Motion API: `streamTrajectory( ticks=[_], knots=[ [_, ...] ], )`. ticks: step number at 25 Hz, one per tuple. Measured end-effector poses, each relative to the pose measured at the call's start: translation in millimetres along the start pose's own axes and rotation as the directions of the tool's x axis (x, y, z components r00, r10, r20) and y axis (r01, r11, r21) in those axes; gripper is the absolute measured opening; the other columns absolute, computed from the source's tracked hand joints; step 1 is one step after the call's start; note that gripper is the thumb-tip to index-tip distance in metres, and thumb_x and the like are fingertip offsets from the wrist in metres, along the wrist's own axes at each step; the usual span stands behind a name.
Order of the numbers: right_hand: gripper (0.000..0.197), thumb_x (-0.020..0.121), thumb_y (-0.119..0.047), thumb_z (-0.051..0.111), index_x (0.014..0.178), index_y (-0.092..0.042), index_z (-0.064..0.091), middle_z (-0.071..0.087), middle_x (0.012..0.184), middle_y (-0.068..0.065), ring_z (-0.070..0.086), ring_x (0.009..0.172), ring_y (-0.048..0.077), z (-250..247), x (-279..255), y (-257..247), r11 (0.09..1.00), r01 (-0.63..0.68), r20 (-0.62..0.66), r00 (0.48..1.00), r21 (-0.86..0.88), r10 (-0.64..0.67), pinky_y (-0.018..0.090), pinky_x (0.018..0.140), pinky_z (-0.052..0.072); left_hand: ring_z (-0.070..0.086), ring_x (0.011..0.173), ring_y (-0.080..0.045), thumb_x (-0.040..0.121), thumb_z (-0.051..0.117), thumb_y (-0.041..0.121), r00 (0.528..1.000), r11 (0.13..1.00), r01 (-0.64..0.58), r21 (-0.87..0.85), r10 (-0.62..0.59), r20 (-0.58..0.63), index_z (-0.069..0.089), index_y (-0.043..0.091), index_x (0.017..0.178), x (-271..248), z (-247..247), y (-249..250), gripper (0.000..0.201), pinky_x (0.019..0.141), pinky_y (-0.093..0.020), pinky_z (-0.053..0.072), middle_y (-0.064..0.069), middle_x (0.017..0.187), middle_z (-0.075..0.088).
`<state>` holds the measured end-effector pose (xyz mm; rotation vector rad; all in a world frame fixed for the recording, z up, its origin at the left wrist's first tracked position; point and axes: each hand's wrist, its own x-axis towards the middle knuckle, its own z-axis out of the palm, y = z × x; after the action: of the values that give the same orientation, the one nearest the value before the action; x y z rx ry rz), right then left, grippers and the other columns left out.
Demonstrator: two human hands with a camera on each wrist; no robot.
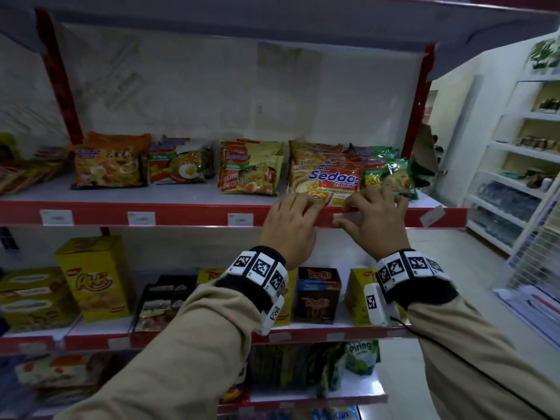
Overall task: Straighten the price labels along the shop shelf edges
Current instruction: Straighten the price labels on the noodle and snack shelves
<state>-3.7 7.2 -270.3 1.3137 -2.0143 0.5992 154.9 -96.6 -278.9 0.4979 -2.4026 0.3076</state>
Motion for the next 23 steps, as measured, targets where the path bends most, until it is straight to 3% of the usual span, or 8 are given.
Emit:
streamTrajectory(
  ticks=[3, 8, 10, 15, 19, 23],
  knots=[
    [0.034, 0.073, -0.047, 0.073, 0.090, -0.020, 0.062, 0.057, 0.102, 0.005, 0.047, 0.101, 0.030, 6, -3, 8, 0.998, 0.010, -0.016, 1.000, 0.061, -0.009, 0.038, 0.080, 0.028, 0.047, 0.114, -0.028, 0.083, 0.059, 0.023, 0.998, 0.999, 0.040, -0.032, -0.041, -0.042, 0.056, 0.013, 0.123, 5, 9, 13, 0.042, 0.092, -0.039, 0.040, -0.007, 0.121, 0.055],
    [0.030, 0.075, -0.026, 0.076, 0.090, -0.006, 0.059, 0.056, 0.095, 0.013, 0.047, 0.090, 0.032, 14, -8, 8, 0.967, 0.077, -0.070, 0.996, 0.243, -0.062, 0.037, 0.079, 0.036, 0.050, 0.101, -0.028, 0.083, 0.059, 0.018, 0.989, 0.996, 0.065, -0.053, -0.072, -0.128, 0.061, 0.011, 0.110, 9, 16, 19, 0.029, 0.083, -0.038, 0.045, -0.008, 0.109, 0.058],
    [0.028, 0.077, -0.023, 0.075, 0.093, -0.006, 0.059, 0.058, 0.096, 0.012, 0.047, 0.090, 0.032, 15, -8, 9, 0.961, 0.103, -0.059, 0.994, 0.258, -0.091, 0.037, 0.079, 0.037, 0.049, 0.101, -0.027, 0.083, 0.058, 0.021, 0.987, 0.992, 0.110, -0.059, -0.116, -0.112, 0.059, 0.012, 0.110, 12, 17, 23, 0.029, 0.084, -0.038, 0.043, -0.007, 0.107, 0.056],
    [0.023, 0.081, -0.023, 0.071, 0.095, -0.008, 0.062, 0.062, 0.093, 0.010, 0.048, 0.088, 0.031, 14, -8, 13, 0.960, 0.175, -0.050, 0.985, 0.219, -0.168, 0.041, 0.078, 0.043, 0.045, 0.106, -0.027, 0.081, 0.057, 0.025, 0.980, 0.980, 0.175, -0.099, -0.183, -0.075, 0.055, 0.017, 0.107, 15, 21, 25, 0.027, 0.101, -0.040, 0.036, -0.003, 0.106, 0.051],
    [0.021, 0.082, -0.026, 0.069, 0.097, -0.013, 0.062, 0.060, 0.097, 0.006, 0.044, 0.093, 0.029, 14, -5, 13, 0.968, 0.134, 0.054, 0.987, 0.211, -0.149, 0.041, 0.082, 0.039, 0.042, 0.109, -0.029, 0.074, 0.060, 0.035, 0.979, 0.977, 0.195, -0.088, -0.199, -0.036, 0.055, 0.022, 0.111, 11, 25, 28, 0.039, 0.090, -0.041, 0.039, -0.003, 0.107, 0.046],
    [0.025, 0.079, -0.023, 0.071, 0.099, -0.010, 0.062, 0.053, 0.103, 0.011, 0.045, 0.099, 0.030, 12, 1, 14, 0.963, 0.072, 0.096, 0.990, 0.259, -0.100, 0.043, 0.084, 0.041, 0.043, 0.102, -0.026, 0.074, 0.061, 0.039, 0.982, 0.979, 0.166, -0.116, -0.175, -0.076, 0.058, 0.024, 0.109, 8, 27, 25, 0.038, 0.090, -0.040, 0.037, -0.002, 0.102, 0.046]
  ],
)
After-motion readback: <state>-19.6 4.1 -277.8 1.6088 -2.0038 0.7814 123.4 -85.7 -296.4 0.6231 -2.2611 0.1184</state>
